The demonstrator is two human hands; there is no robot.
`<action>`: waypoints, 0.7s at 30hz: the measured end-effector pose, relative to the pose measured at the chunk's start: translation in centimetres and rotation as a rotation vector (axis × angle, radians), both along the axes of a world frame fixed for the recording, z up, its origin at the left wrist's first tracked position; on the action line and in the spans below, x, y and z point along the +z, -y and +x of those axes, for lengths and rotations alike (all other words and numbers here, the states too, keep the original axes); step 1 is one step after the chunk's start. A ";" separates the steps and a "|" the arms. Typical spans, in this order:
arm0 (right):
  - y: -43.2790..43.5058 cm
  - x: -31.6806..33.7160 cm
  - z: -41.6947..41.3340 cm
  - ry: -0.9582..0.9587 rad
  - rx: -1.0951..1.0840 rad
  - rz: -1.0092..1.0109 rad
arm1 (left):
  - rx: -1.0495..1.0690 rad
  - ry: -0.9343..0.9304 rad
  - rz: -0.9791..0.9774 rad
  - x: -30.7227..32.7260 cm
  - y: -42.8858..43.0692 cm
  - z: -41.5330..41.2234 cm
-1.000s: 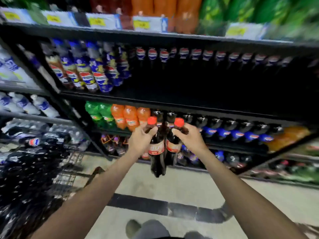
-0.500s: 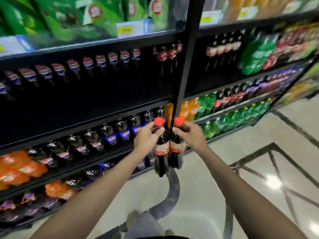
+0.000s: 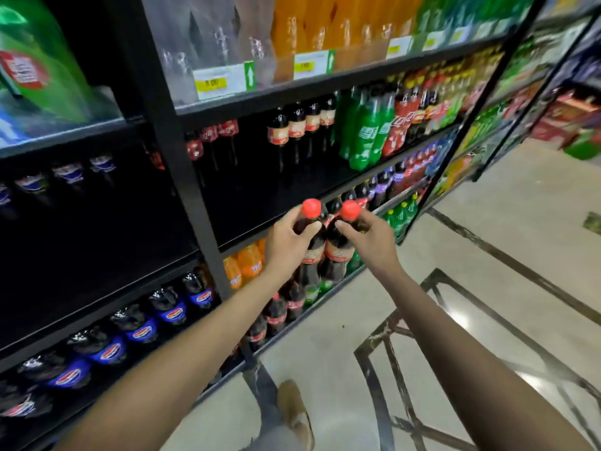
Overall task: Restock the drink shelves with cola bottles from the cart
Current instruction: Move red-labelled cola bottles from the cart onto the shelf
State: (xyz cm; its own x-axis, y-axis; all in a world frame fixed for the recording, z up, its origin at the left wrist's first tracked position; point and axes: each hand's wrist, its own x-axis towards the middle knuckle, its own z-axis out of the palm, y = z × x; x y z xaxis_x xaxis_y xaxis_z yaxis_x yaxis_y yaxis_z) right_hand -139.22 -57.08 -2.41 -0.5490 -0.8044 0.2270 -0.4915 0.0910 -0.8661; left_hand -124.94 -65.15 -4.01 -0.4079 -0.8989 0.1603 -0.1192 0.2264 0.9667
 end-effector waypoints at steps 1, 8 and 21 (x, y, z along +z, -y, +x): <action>1.1 0.4 -1.5 -0.006 -0.004 -0.012 | 0.009 -0.011 -0.016 0.4 1.1 -1.6; 8.4 2.3 -8.5 0.048 0.051 -0.141 | 0.050 -0.008 -0.060 2.3 7.0 -8.6; 19.6 2.1 -14.8 0.204 0.325 -0.237 | 0.439 0.003 -0.148 2.8 13.5 -14.7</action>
